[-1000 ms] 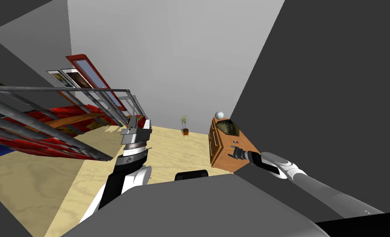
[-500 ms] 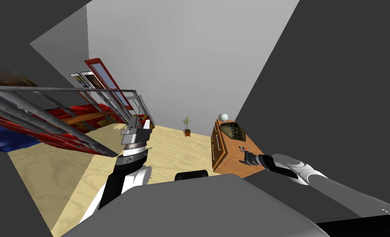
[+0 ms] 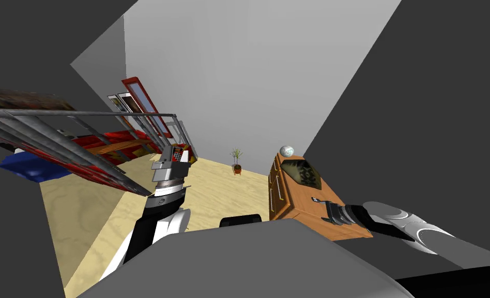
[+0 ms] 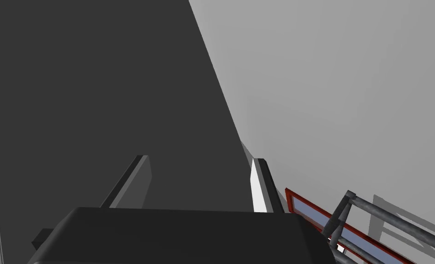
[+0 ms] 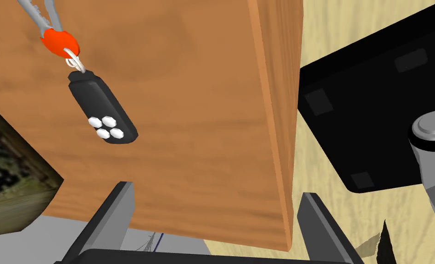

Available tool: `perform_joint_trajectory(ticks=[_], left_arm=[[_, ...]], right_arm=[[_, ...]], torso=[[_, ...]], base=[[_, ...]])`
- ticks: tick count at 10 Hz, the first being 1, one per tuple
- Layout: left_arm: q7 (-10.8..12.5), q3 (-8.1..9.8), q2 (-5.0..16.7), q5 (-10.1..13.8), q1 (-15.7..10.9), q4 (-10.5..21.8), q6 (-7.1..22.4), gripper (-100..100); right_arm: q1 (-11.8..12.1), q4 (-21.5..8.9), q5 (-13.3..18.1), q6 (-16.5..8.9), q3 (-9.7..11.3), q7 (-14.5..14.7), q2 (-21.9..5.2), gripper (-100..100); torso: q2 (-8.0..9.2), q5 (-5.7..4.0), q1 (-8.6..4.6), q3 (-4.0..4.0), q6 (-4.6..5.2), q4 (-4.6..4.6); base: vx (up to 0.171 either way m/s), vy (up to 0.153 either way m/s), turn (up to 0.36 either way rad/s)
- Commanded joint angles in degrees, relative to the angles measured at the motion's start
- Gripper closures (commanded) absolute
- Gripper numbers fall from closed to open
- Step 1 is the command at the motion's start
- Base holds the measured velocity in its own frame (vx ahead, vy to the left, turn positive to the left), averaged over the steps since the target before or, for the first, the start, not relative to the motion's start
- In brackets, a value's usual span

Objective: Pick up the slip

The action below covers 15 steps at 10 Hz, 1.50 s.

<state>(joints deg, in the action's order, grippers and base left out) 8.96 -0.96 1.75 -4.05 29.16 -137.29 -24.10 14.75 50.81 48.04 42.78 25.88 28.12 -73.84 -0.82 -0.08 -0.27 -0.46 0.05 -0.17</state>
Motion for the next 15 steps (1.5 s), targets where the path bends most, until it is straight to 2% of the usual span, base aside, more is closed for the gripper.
perform_joint_trajectory(ticks=[1, 2, 3, 6, 7, 10, 13, 14, 15], left_arm=[[0.0, 0.0, 0.0, 0.0, 0.0, 0.0, 0.0, 0], [0.0, 0.0, 0.0, 0.0, 0.0, 0.0, 0.0, 0], [0.0, 0.0, 0.0, 0.0, 0.0, 0.0, 0.0, 0], [0.0, 0.0, 0.0, 0.0, 0.0, 0.0, 0.0, 0], [0.0, 0.0, 0.0, 0.0, 0.0, 0.0, 0.0, 0], [0.0, 0.0, 0.0, 0.0, 0.0, 0.0, 0.0, 0], [0.0, 0.0, 0.0, 0.0, 0.0, 0.0, 0.0, 0], [0.0, 0.0, 0.0, 0.0, 0.0, 0.0, 0.0, 0], [0.0, -0.01, 0.0, 0.0, 0.0, 0.0, 0.0, 0]], right_arm=[[1.0, 1.5, 0.5, -1.0, 1.2, -1.3, -1.6, -100], [1.6, 0.0, 0.8, -0.4, 2.5, -0.8, -2.3, -100], [1.6, 0.0, 0.8, -0.4, 2.5, -0.8, -2.3, -100], [3.4, -3.3, 1.3, 1.3, 5.9, 0.4, -3.3, -100], [3.4, -3.3, 1.3, 1.3, 5.9, 0.4, -3.3, -100], [5.5, -5.4, 1.2, 3.0, 9.1, 1.4, -3.3, -100], [6.1, -5.7, 1.2, 3.4, 9.8, 1.6, -3.0, -100], [5.2, -6.8, 1.4, 4.0, 9.9, 1.9, -2.6, -100], [5.3, -6.7, 1.4, 3.9, 9.9, 1.9, -2.6, 0]], torso=[[0.0, 0.0, 0.0, 0.0, 0.0, 0.0], [0.18, 0.02, 0.06, 0.09, 0.0, 0.03], [0.34, 0.01, 0.07, 0.18, 0.0, 0.07], [0.16, 0.03, 0.1, 0.1, 0.0, 0.04], [0.03, 0.0, -0.04, 0.01, 0.0, 0.0], [0.3, 0.0, 0.04, 0.17, 0.01, 0.06], [0.21, -0.01, 0.03, 0.1, 0.0, 0.03], [0.5, 0.02, 0.15, 0.26, 0.02, 0.1], [0.67, 0.04, 0.24, 0.37, 0.02, 0.14]], base=[[0.14, -0.044, 0.033], [0.093, -0.043, 0.071], [0.074, -0.036, 0.041], [0.169, -0.052, 0.063], [0.144, -0.07, 0.029], [0.146, -0.059, 0.044], [0.128, -0.054, 0.017], [0.012, -0.007, 0.001], [0.005, -0.002, 0.002]])
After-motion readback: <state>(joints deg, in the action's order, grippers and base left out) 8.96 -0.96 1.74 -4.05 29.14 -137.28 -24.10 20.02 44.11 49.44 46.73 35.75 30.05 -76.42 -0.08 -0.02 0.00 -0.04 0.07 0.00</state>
